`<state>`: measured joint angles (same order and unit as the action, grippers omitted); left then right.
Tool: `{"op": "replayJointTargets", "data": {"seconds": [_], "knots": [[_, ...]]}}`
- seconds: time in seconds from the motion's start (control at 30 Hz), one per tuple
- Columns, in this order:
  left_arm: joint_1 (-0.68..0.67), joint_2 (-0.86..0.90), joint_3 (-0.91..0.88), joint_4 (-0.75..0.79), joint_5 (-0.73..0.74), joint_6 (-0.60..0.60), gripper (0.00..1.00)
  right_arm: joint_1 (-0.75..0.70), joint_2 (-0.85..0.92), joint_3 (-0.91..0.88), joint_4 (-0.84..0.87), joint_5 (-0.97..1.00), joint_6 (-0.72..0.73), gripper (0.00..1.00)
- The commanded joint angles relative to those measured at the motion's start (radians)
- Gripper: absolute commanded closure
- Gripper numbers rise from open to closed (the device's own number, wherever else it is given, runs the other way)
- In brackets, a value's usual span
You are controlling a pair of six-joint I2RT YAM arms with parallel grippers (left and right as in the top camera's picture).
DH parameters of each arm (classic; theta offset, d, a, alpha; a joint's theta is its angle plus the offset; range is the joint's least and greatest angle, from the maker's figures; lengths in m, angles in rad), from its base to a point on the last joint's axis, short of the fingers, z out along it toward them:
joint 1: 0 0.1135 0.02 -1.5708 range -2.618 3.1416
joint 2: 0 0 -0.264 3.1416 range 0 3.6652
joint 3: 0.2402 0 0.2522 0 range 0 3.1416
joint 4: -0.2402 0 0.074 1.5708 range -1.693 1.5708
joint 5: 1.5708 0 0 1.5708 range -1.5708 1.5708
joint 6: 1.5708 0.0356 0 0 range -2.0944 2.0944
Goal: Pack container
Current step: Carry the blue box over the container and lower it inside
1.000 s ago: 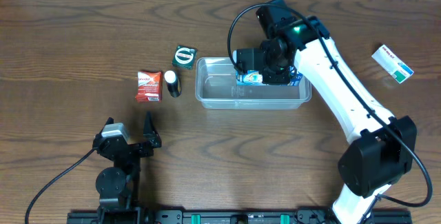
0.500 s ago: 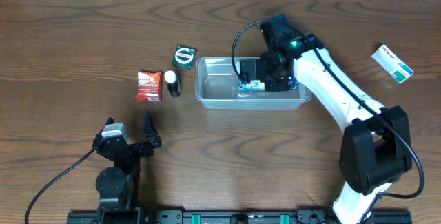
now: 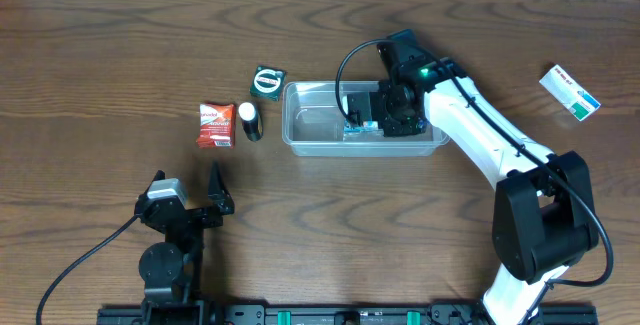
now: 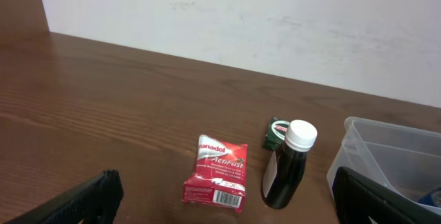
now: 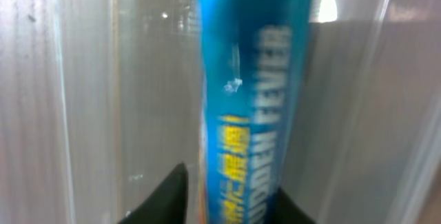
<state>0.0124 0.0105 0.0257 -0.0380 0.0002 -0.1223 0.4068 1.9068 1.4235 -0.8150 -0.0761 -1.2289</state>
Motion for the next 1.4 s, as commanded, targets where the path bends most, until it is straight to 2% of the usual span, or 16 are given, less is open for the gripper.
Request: {"op": "replayJointTargets", "data": {"seconds": [0.0, 0.03, 0.3, 0.7, 0.77, 0.93, 1.03, 1.07, 1.13, 1.2, 1.23, 1.27, 1.37], "knots": [[0.006, -0.005, -0.022, -0.035, -0.009, 0.014, 0.02, -0.005, 0.002, -0.014, -0.015, 0.0, 0.024, 0.2], [0.006, -0.005, -0.022, -0.035, -0.009, 0.014, 0.02, -0.002, 0.001, -0.014, -0.019, 0.003, 0.028, 0.01], [0.006, -0.005, -0.022, -0.035, -0.009, 0.014, 0.02, 0.041, -0.04, -0.012, -0.034, 0.053, 0.069, 0.01], [0.006, -0.005, -0.022, -0.035, -0.009, 0.014, 0.02, 0.055, -0.248, -0.011, -0.054, -0.008, 0.126, 0.01], [0.006, -0.005, -0.022, -0.035, -0.009, 0.014, 0.02, 0.055, -0.267, -0.011, -0.066, -0.06, 0.178, 0.01], [0.006, -0.005, -0.022, -0.035, -0.009, 0.014, 0.02, 0.055, -0.28, -0.011, -0.08, -0.254, 0.465, 0.01], [0.006, -0.005, -0.022, -0.035, -0.009, 0.014, 0.02, 0.053, -0.279, -0.011, -0.064, -0.265, 0.52, 0.01], [0.006, -0.005, -0.022, -0.035, -0.009, 0.014, 0.02, 0.051, -0.279, -0.011, -0.05, -0.264, 0.528, 0.02], [0.006, -0.005, -0.022, -0.035, -0.009, 0.014, 0.02, 0.043, -0.279, -0.011, -0.011, -0.251, 0.578, 0.19], [0.006, -0.005, -0.022, -0.035, -0.009, 0.014, 0.02, 0.033, -0.277, -0.011, 0.037, -0.208, 0.669, 0.39], [0.006, -0.005, -0.022, -0.035, -0.009, 0.014, 0.02, 0.027, -0.275, -0.011, 0.064, -0.179, 0.735, 0.55], [0.006, -0.006, -0.022, -0.035, -0.009, 0.014, 0.02, 0.023, -0.271, -0.011, 0.09, -0.151, 0.821, 0.62], [0.006, -0.005, -0.022, -0.035, -0.009, 0.014, 0.02, 0.016, -0.253, -0.012, 0.139, -0.082, 1.027, 0.63]]}}
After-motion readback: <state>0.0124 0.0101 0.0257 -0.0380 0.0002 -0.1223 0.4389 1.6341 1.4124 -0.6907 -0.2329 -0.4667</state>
